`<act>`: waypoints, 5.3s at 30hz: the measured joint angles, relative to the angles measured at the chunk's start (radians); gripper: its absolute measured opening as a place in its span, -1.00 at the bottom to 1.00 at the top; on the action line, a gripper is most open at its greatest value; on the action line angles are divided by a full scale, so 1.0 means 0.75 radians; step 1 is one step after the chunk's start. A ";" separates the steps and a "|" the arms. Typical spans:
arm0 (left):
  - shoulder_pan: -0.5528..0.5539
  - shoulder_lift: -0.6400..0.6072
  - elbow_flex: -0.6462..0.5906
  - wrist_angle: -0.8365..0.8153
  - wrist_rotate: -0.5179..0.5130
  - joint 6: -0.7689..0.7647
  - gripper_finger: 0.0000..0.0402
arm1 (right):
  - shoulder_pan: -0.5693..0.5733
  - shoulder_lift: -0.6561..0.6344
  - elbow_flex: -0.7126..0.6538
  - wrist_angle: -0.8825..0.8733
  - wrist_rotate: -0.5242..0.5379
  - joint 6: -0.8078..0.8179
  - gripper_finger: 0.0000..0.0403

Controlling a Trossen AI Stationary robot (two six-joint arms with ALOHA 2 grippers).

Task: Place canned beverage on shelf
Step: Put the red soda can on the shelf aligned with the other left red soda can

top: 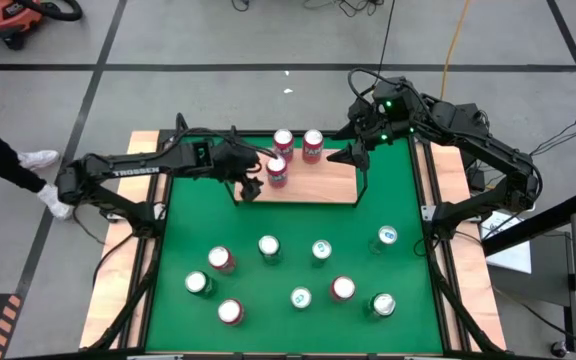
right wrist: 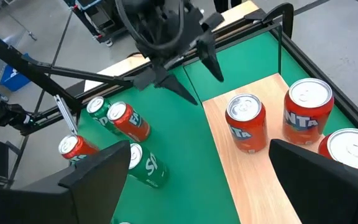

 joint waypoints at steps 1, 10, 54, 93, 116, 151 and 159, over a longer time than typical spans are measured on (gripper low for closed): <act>0.001 0.003 -0.018 0.009 0.002 -0.002 0.40 | 0.000 0.000 0.000 0.000 0.000 0.000 0.86; 0.003 0.051 -0.085 0.152 0.022 0.112 0.00 | 0.000 0.000 0.000 -0.003 0.003 -0.006 0.86; -0.017 -0.031 0.087 0.143 0.150 -0.171 -0.25 | 0.065 0.402 0.002 -0.004 0.143 -0.101 0.06; -0.018 -0.118 0.088 -0.047 0.096 -0.111 -0.25 | 0.066 0.637 0.001 0.200 0.211 -0.101 -0.46; -0.026 -0.118 0.087 -0.048 0.102 -0.129 -0.25 | 0.066 0.632 0.000 0.185 0.420 -0.214 -0.46; -0.026 -0.118 0.087 -0.046 0.092 -0.181 -0.25 | 0.061 0.669 0.001 0.172 0.424 -0.388 -0.46; -0.026 -0.118 0.087 -0.046 0.092 -0.169 -0.25 | 0.061 0.670 0.001 0.223 0.427 -0.374 -0.46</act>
